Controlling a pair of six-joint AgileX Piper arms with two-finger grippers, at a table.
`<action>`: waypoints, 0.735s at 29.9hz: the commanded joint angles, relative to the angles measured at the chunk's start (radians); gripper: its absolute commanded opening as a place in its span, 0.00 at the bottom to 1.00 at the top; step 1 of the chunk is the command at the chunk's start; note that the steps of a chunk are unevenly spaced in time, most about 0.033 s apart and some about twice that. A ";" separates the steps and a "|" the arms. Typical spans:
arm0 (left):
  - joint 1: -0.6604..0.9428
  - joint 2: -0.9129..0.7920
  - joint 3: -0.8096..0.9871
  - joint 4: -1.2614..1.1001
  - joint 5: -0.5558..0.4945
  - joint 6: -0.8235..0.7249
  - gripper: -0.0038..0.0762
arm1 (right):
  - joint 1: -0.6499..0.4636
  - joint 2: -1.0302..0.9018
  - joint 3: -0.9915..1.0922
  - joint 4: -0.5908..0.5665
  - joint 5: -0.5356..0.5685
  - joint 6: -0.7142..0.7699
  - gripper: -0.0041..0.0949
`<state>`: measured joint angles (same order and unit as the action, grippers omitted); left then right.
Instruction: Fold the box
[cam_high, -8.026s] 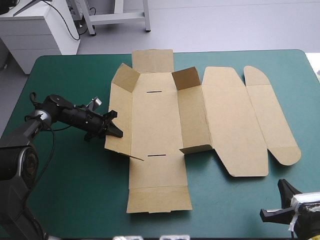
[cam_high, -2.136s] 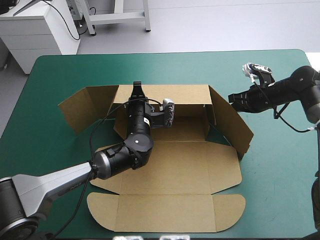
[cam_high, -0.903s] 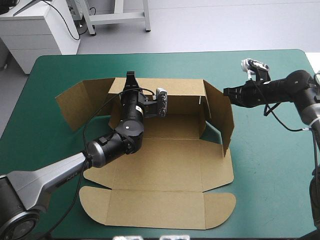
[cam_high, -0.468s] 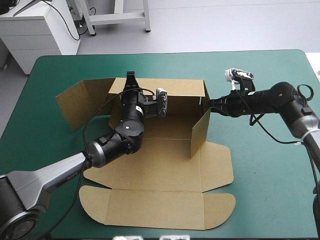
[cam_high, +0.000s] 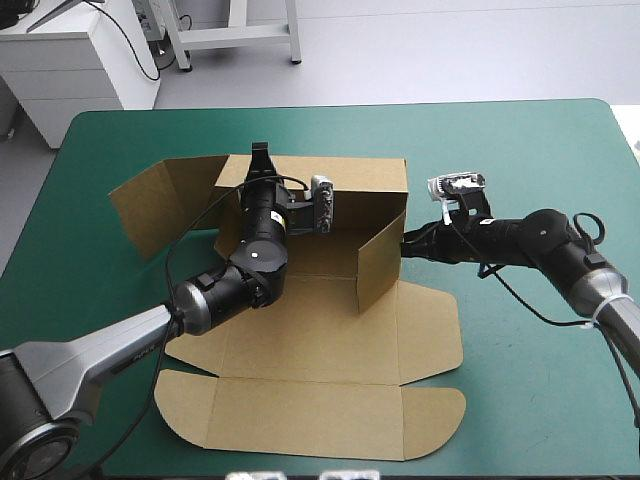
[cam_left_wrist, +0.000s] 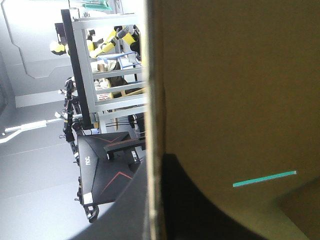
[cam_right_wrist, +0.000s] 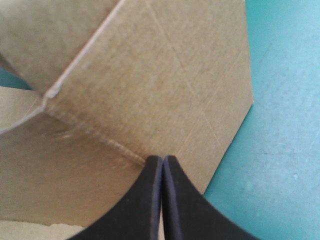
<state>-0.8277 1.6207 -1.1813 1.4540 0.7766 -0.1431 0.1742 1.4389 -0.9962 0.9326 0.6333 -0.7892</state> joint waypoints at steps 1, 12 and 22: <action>0.001 -0.043 -0.033 0.058 0.012 -0.015 0.04 | 0.003 -0.042 -0.023 0.063 0.022 -0.086 0.03; 0.001 -0.043 -0.033 0.058 0.009 -0.015 0.04 | 0.003 -0.040 -0.023 0.054 0.074 -0.189 0.52; 0.001 -0.043 -0.033 0.058 0.009 -0.015 0.04 | 0.003 -0.040 -0.023 0.006 0.237 -0.189 0.73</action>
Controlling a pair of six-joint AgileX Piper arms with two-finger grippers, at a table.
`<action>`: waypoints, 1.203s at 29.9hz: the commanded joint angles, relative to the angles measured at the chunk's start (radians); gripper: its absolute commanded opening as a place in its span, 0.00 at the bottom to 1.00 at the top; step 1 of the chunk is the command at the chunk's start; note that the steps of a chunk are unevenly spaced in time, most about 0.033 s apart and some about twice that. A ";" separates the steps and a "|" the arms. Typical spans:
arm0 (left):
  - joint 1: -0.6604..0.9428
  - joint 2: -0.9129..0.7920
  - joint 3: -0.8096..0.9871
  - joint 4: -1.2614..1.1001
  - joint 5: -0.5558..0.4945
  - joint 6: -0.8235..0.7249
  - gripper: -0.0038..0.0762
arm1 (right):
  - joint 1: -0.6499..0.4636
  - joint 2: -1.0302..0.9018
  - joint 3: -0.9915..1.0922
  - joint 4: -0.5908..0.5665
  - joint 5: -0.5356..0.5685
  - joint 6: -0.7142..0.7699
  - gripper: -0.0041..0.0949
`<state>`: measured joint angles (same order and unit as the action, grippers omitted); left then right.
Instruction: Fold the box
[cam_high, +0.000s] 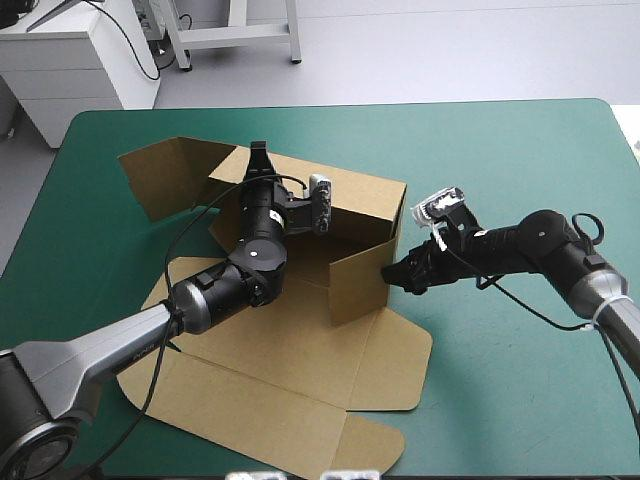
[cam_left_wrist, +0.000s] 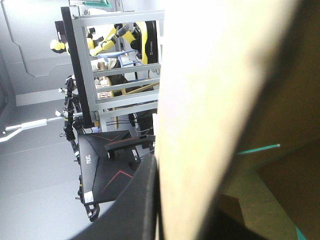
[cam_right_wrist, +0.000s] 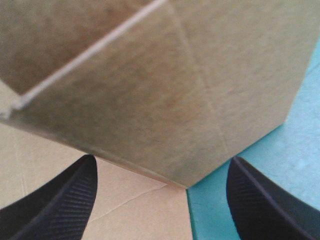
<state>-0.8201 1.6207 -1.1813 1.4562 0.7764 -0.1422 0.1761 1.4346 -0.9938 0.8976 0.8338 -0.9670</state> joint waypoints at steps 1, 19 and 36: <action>-0.006 -0.043 -0.033 0.056 0.010 -0.016 0.04 | 0.001 -0.037 -0.025 0.041 0.037 -0.011 0.73; -0.006 -0.043 -0.033 0.056 0.012 -0.016 0.04 | 0.178 -0.148 0.166 0.149 -0.401 0.054 0.72; -0.006 -0.043 -0.033 0.056 0.012 -0.018 0.04 | 0.399 -0.055 0.191 0.168 -0.973 0.131 0.72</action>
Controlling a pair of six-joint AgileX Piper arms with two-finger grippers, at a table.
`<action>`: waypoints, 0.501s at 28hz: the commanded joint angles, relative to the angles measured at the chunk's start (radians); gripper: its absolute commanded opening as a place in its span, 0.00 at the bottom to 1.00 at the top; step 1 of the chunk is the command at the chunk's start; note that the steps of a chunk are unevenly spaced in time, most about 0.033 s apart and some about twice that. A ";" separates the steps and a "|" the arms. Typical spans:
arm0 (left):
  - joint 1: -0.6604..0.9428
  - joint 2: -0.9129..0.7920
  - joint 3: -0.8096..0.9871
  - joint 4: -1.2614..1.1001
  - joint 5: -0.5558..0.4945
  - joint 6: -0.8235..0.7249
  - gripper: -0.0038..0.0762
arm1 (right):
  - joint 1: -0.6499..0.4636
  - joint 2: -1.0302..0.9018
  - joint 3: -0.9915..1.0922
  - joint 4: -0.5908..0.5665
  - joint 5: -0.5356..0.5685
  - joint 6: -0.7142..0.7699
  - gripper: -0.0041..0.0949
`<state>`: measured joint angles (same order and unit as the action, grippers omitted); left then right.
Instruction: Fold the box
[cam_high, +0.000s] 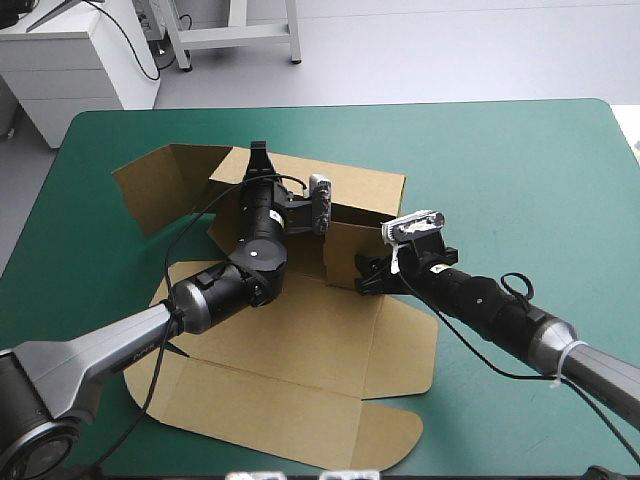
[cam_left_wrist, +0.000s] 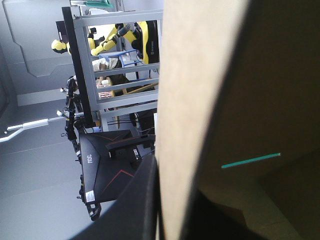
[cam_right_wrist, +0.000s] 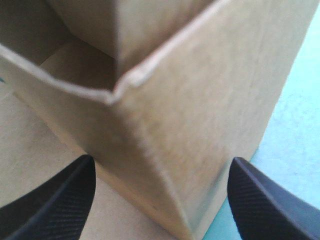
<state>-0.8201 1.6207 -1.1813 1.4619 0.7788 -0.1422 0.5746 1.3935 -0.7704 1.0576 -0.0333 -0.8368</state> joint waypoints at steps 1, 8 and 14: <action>-0.006 -0.043 -0.033 0.050 0.010 -0.018 0.04 | 0.000 -0.012 -0.033 0.008 -0.128 0.001 0.72; -0.006 -0.043 -0.033 0.050 0.007 -0.018 0.04 | 0.000 -0.005 -0.043 0.003 -0.264 -0.067 0.50; -0.006 -0.043 -0.033 0.050 0.007 -0.018 0.04 | -0.002 0.059 -0.101 0.007 -0.259 -0.089 0.46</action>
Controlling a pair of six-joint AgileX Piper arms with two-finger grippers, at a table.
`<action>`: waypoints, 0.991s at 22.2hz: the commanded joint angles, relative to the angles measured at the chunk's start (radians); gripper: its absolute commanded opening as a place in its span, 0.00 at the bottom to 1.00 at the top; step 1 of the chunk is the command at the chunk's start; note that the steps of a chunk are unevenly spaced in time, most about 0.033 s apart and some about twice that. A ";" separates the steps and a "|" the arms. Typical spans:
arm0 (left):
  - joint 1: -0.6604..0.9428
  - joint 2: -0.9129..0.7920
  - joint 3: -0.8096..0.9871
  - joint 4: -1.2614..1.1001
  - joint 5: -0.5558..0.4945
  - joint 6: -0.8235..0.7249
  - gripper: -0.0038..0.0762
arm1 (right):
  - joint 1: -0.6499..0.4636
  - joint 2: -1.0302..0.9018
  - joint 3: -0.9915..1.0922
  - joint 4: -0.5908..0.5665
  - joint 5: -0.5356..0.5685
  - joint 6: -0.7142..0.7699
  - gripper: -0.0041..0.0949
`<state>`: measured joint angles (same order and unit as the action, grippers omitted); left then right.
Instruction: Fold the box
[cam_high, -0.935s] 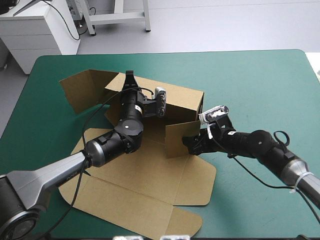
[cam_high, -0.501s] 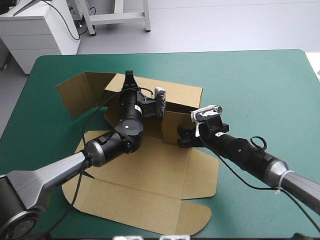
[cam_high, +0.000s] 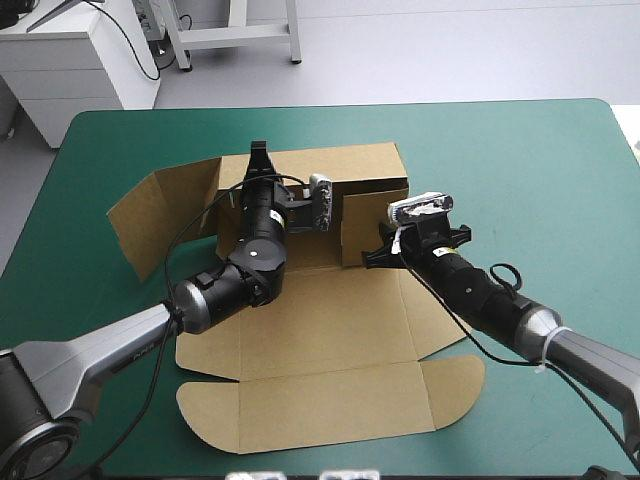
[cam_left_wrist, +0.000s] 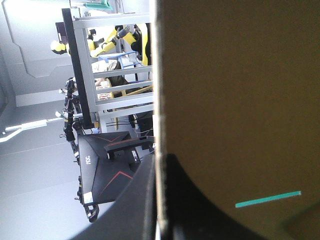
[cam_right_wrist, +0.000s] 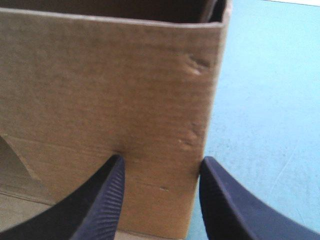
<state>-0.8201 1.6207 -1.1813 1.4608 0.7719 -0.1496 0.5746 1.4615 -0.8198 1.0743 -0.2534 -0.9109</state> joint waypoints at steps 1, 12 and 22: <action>-0.006 -0.043 -0.033 0.051 0.014 -0.011 0.04 | -0.002 0.001 -0.062 -0.004 -0.033 -0.014 0.46; -0.006 -0.043 -0.033 0.051 0.013 -0.011 0.04 | -0.002 0.006 -0.062 0.003 0.014 -0.015 0.02; -0.006 -0.043 -0.033 0.051 0.013 -0.011 0.04 | -0.063 -0.012 -0.062 0.024 0.287 -0.013 0.10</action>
<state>-0.8193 1.6207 -1.1813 1.4618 0.7808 -0.1506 0.5521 1.4954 -0.8504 1.1074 -0.0568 -0.9196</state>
